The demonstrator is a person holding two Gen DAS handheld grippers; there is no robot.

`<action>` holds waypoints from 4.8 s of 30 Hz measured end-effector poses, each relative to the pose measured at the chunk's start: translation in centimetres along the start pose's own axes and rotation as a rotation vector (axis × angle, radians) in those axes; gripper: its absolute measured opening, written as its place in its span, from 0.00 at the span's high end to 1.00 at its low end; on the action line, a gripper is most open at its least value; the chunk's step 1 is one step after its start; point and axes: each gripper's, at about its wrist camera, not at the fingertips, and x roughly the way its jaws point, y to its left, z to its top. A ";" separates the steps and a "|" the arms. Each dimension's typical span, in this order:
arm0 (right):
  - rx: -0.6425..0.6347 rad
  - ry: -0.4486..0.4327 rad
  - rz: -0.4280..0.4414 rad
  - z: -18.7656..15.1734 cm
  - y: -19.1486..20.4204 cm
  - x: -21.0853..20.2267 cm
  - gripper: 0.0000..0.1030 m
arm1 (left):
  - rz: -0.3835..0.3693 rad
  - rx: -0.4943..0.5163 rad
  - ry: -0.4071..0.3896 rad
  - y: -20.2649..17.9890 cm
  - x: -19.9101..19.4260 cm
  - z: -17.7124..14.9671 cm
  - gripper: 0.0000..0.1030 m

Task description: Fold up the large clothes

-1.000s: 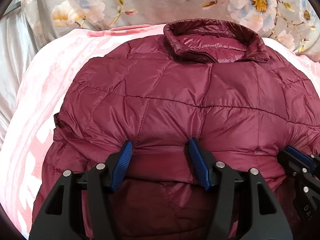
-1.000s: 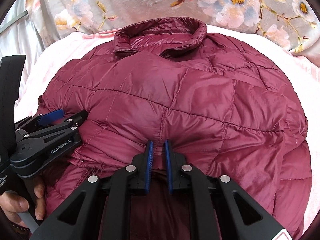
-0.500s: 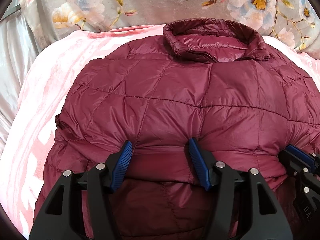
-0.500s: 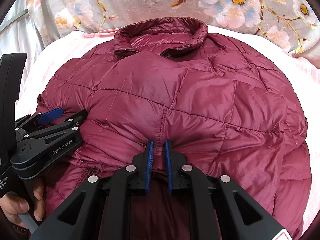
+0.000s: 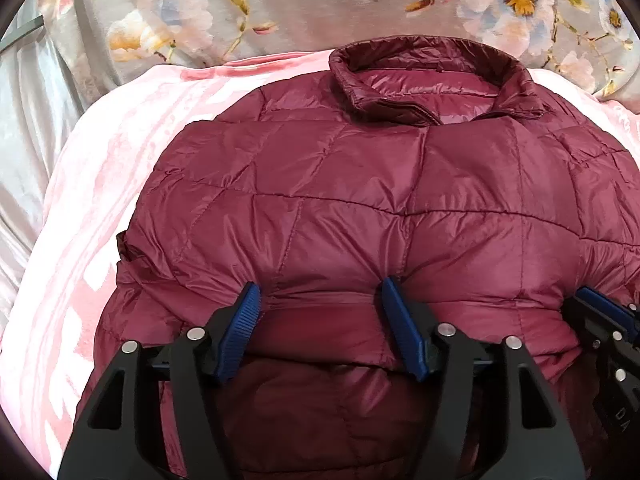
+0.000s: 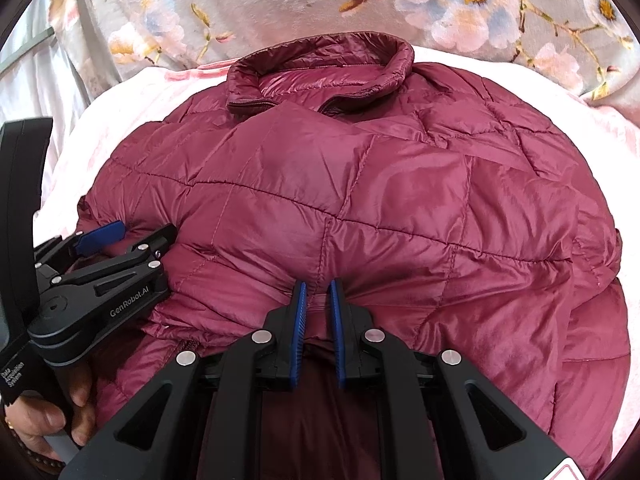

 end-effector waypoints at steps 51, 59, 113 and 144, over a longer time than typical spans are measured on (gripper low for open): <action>0.187 -0.051 -0.013 11.2 -7.0 6.5 0.92 | -0.273 -0.275 0.204 2.3 8.3 13.1 0.82; 0.164 -0.027 -0.038 10.3 -7.2 7.9 0.94 | -0.239 -0.197 0.139 2.0 8.0 11.2 0.95; 0.047 -0.032 -0.253 18.5 -5.2 12.0 1.00 | -0.172 -0.108 0.131 -1.3 13.4 18.1 0.51; -0.020 -0.090 -0.328 17.6 -4.5 12.2 1.00 | 0.025 -0.018 -0.002 -3.5 12.6 16.7 0.34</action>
